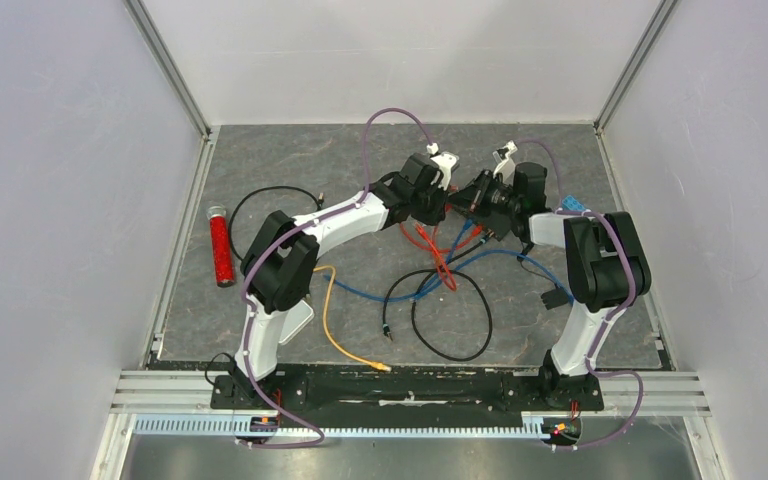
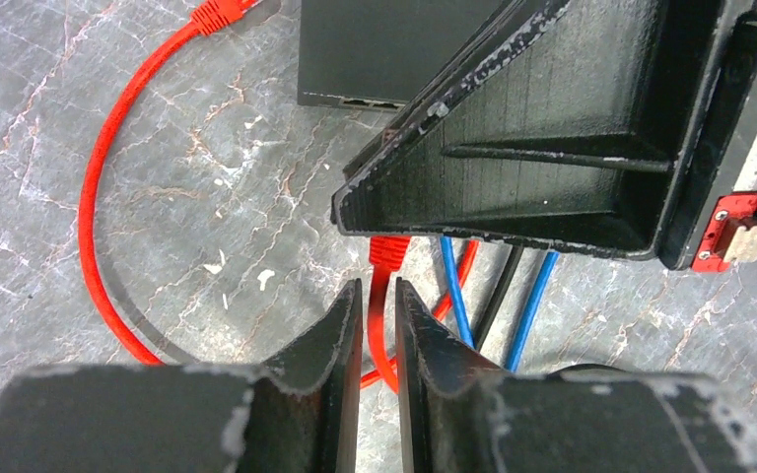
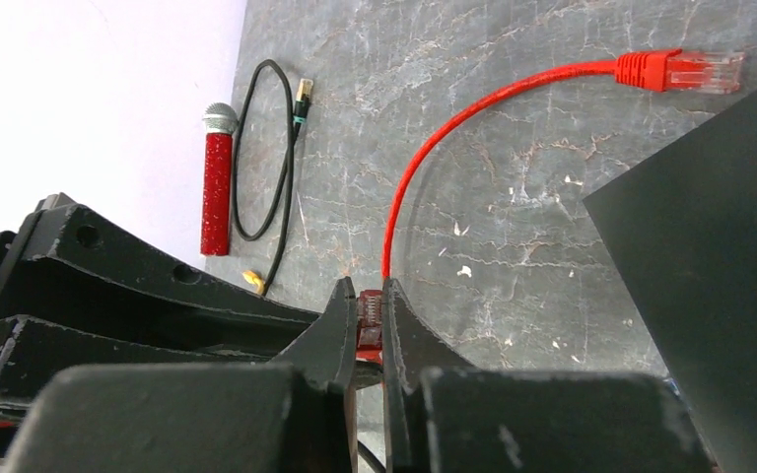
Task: Insert the plug into the switch port
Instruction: Insert the connector into the switch port.
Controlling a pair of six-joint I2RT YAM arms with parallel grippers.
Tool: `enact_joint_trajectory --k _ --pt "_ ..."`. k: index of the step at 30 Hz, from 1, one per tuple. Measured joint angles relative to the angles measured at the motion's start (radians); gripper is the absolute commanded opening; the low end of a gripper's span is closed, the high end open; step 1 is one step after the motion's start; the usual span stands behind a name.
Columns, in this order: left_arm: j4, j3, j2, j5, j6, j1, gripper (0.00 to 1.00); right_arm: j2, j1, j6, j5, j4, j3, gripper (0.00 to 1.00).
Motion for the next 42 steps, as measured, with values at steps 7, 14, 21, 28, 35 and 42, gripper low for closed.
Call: enact_joint_trajectory --k 7,14,21,28,35,42 --pt "0.029 -0.013 0.0 0.025 0.0 0.001 0.18 0.0 0.0 0.039 -0.001 0.051 -0.019 0.0" --pt "0.047 -0.018 0.0 0.031 0.002 0.001 0.02 0.0 -0.01 0.057 -0.006 0.068 -0.027 0.0" --pt "0.063 -0.019 0.0 0.034 0.002 0.001 0.19 0.0 -0.021 0.076 -0.013 0.108 -0.04 0.0" --pt "0.071 -0.019 0.001 0.039 0.002 0.001 0.15 0.0 -0.025 0.101 -0.028 0.141 -0.05 0.0" --pt "0.088 -0.02 0.001 0.068 0.002 0.006 0.02 0.0 -0.033 0.119 -0.034 0.171 -0.058 0.02" --pt "0.122 -0.04 0.006 0.081 0.0 0.015 0.02 0.0 -0.054 0.114 -0.035 0.165 -0.061 0.45"
